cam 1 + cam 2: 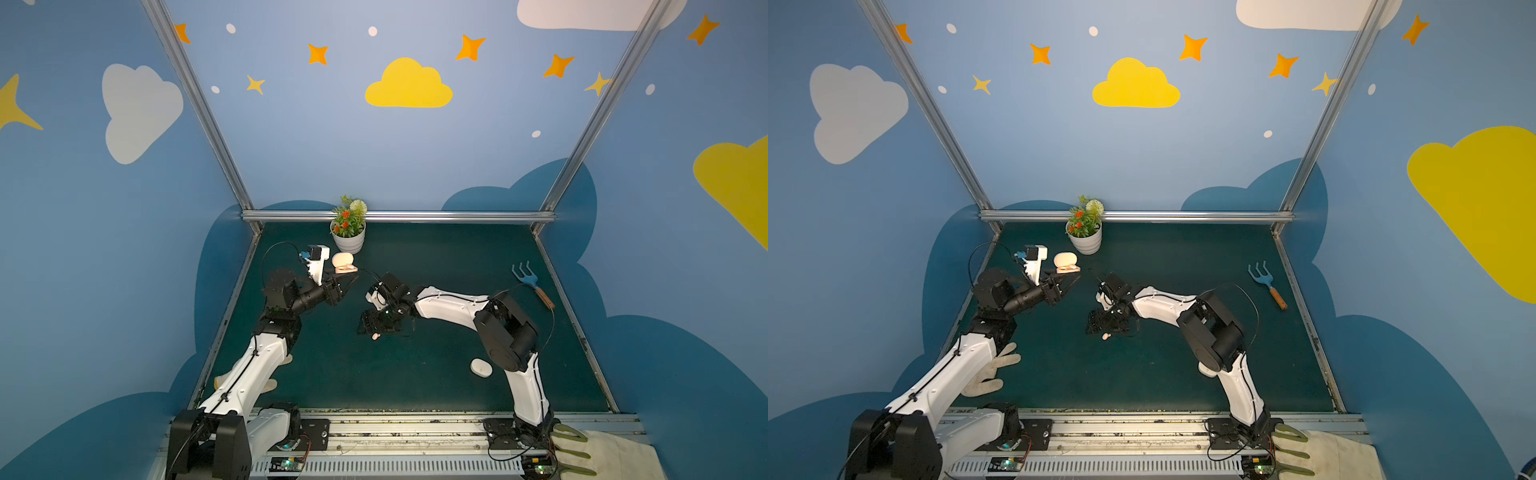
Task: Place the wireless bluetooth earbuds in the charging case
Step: 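Lower the right gripper toward the second earbud and align over it, then descend the right gripper onto the second earbud and close on it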
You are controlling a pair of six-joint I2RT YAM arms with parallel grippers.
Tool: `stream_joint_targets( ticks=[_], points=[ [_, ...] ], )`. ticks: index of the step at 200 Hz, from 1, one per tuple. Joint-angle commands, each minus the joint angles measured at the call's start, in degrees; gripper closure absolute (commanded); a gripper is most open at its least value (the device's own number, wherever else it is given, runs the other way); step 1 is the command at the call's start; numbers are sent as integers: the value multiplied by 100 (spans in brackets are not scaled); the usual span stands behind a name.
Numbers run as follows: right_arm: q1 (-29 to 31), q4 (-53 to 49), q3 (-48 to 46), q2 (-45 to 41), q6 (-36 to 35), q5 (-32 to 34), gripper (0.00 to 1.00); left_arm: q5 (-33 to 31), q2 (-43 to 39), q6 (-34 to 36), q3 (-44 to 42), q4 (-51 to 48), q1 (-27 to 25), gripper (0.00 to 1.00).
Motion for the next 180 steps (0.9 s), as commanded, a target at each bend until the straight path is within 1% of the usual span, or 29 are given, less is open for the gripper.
stream_joint_targets(
  ticks=[1, 46, 89, 105, 137, 160, 180],
  points=[
    [68, -275, -133, -331, 88, -74, 22, 41, -56, -17, 61, 139, 25, 94],
    [139, -373, -408, -680, 148, -10, 22, 41, -53, -18, 60, 147, 25, 94],
    [167, -444, -469, -766, 104, 49, 22, 50, -56, -43, 60, 148, 25, 94],
    [172, -579, -364, -767, -79, 207, 22, 50, -55, -45, 55, 150, 24, 94],
    [153, -908, -71, -602, -661, 593, 21, 54, -69, -56, 51, 164, 24, 94],
    [152, -1041, 284, -310, -1066, 643, 20, 67, -63, -65, 55, 164, 23, 94],
    [152, -1095, 587, -95, -1248, 615, 21, 58, -91, -60, 41, 152, 18, 94]
  ],
)
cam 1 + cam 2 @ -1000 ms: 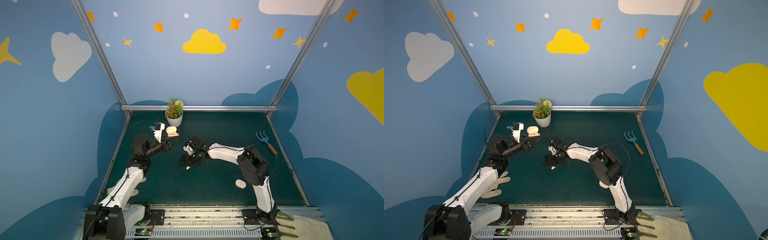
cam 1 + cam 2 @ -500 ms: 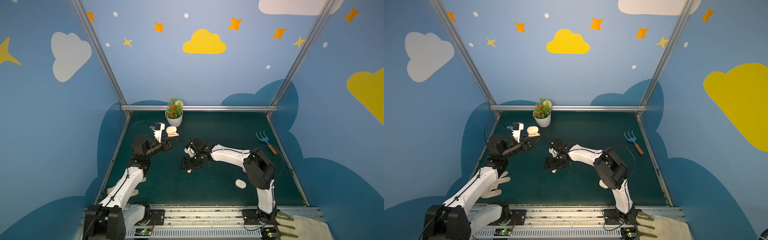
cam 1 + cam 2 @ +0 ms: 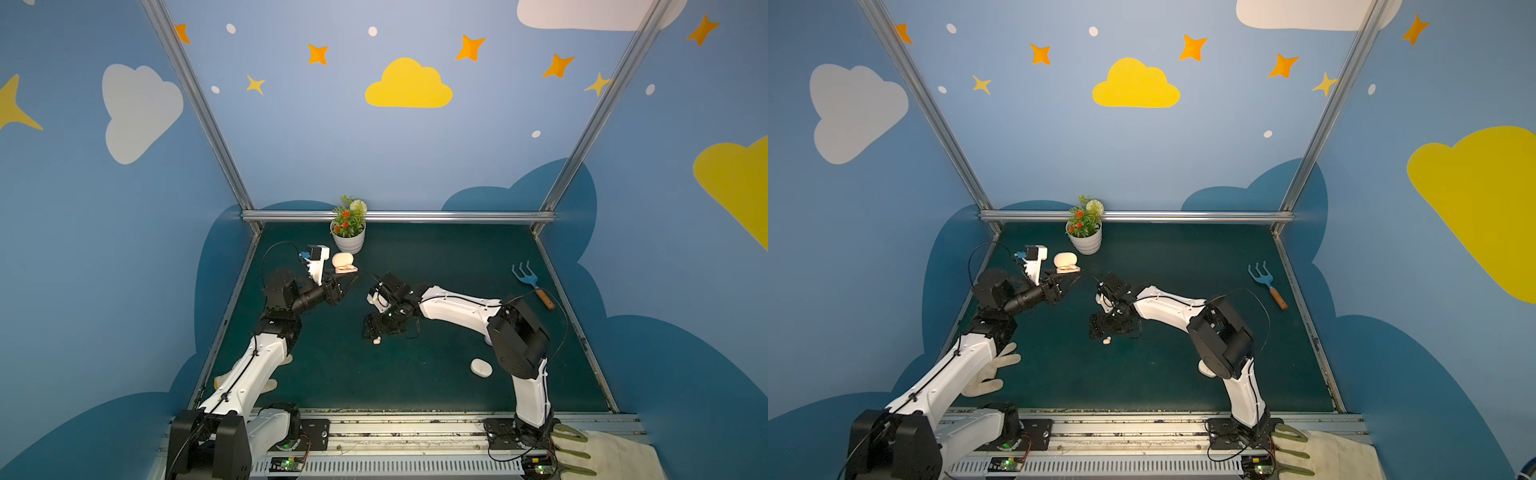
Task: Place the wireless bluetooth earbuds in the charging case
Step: 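Descend the right gripper onto the second earbud and close on it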
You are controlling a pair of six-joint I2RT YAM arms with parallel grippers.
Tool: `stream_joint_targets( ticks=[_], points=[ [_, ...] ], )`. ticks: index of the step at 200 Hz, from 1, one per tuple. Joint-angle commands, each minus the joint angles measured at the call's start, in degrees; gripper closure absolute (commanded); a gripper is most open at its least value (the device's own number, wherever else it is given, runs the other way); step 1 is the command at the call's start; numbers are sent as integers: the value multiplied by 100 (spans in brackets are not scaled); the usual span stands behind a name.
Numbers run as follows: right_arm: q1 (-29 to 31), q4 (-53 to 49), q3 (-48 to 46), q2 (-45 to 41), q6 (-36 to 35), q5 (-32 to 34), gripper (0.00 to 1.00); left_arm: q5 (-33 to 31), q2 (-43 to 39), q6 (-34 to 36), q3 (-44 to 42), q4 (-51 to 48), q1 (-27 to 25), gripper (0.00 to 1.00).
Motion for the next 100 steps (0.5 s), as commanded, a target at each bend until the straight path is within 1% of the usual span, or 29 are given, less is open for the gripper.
stream_joint_targets(
  ticks=[1, 31, 100],
  points=[
    [12, -240, 370, 284, -481, 121, 21, 58, -91, -36, 37, 150, 21, 94],
    [55, -478, 770, 599, -597, 91, 21, 39, -121, -16, 35, 117, 23, 94],
    [249, -948, 1042, 896, -853, 309, 21, 41, -91, -34, 48, 148, 20, 94]
  ],
)
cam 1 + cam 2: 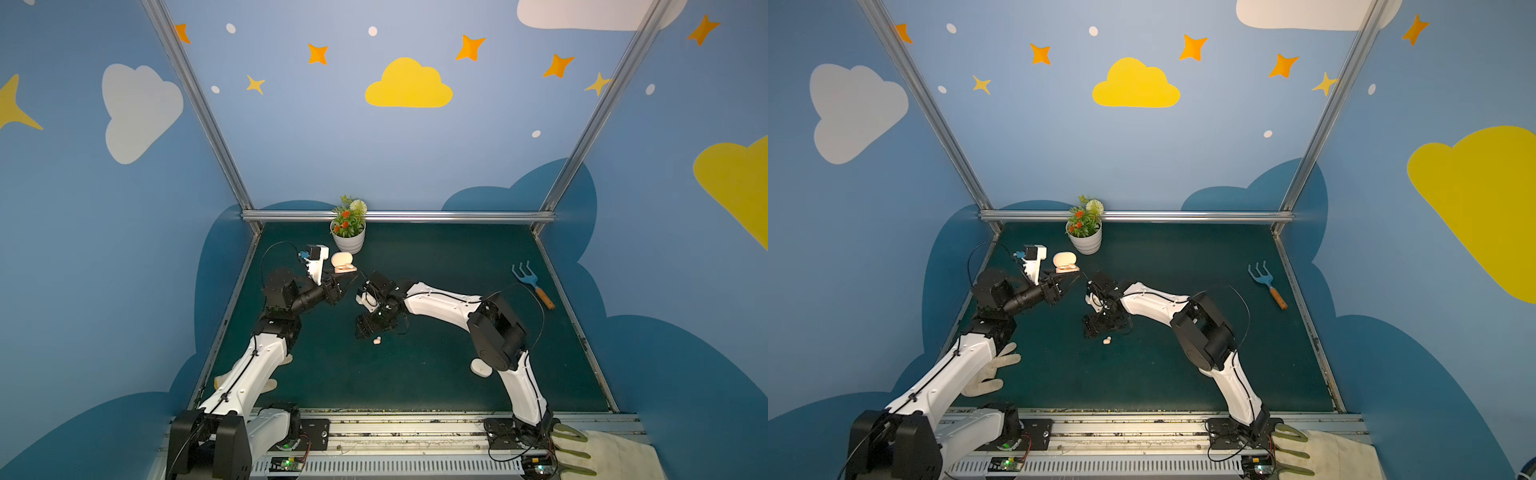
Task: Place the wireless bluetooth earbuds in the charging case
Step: 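Descend the right gripper onto the second earbud and close on it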
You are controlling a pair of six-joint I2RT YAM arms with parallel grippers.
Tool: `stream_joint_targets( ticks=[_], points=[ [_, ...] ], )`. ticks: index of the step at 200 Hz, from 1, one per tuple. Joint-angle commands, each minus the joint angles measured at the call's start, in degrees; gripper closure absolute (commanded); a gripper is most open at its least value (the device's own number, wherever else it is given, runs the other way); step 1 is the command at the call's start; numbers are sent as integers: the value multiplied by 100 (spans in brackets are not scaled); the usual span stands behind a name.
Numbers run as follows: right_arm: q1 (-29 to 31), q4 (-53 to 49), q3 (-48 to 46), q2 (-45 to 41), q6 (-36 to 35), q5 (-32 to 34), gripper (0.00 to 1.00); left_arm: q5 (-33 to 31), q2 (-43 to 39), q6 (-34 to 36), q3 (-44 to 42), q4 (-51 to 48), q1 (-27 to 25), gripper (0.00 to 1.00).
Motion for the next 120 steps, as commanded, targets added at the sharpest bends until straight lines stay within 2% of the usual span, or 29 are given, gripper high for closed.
stream_joint_targets(
  ticks=[1, 120],
  points=[
    [105, -397, 148, 66, -196, 157, 21, 54, -80, -31, 49, 150, 5, 94],
    [193, -479, -391, -320, -1, 131, 21, 50, -71, -50, 51, 180, 7, 94]
  ],
)
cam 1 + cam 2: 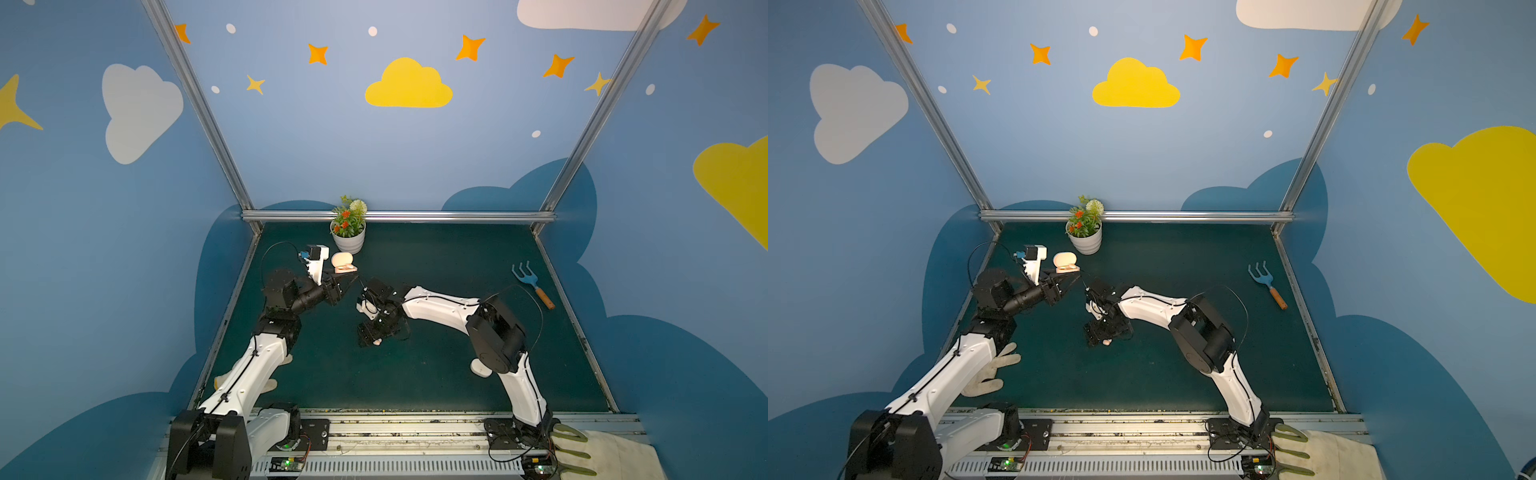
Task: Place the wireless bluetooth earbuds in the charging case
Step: 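Descend the right gripper onto the second earbud and close on it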
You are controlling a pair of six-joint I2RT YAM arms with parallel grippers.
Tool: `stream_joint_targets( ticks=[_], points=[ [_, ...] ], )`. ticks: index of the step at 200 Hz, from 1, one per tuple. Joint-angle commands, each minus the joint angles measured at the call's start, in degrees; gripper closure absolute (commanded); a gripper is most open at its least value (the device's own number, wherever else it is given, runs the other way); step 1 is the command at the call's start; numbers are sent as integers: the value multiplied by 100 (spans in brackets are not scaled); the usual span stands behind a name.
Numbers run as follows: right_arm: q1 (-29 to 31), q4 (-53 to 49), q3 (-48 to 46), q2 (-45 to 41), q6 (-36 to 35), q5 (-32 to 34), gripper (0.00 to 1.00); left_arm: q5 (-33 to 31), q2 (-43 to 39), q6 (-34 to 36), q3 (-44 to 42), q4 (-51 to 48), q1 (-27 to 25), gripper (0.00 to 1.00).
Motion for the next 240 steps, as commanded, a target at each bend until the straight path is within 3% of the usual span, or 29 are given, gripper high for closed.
stream_joint_targets(
  ticks=[1, 56, 112, 142, 240],
  points=[
    [73, -226, -179, -213, 101, 9, 21, 50, -71, -39, 51, 176, 11, 94],
    [124, -234, -221, -331, 217, 11, 21, 49, -57, -50, 60, 185, 13, 94],
    [211, -107, -308, -561, 369, 890, 24, 32, -58, -55, 60, 183, 13, 94],
    [301, -98, -195, -592, 288, 1261, 30, -29, -45, -17, 60, 157, 13, 94],
    [463, -480, 306, -79, -4, 1355, 52, -72, 1, -25, 69, 140, 72, 95]
  ],
)
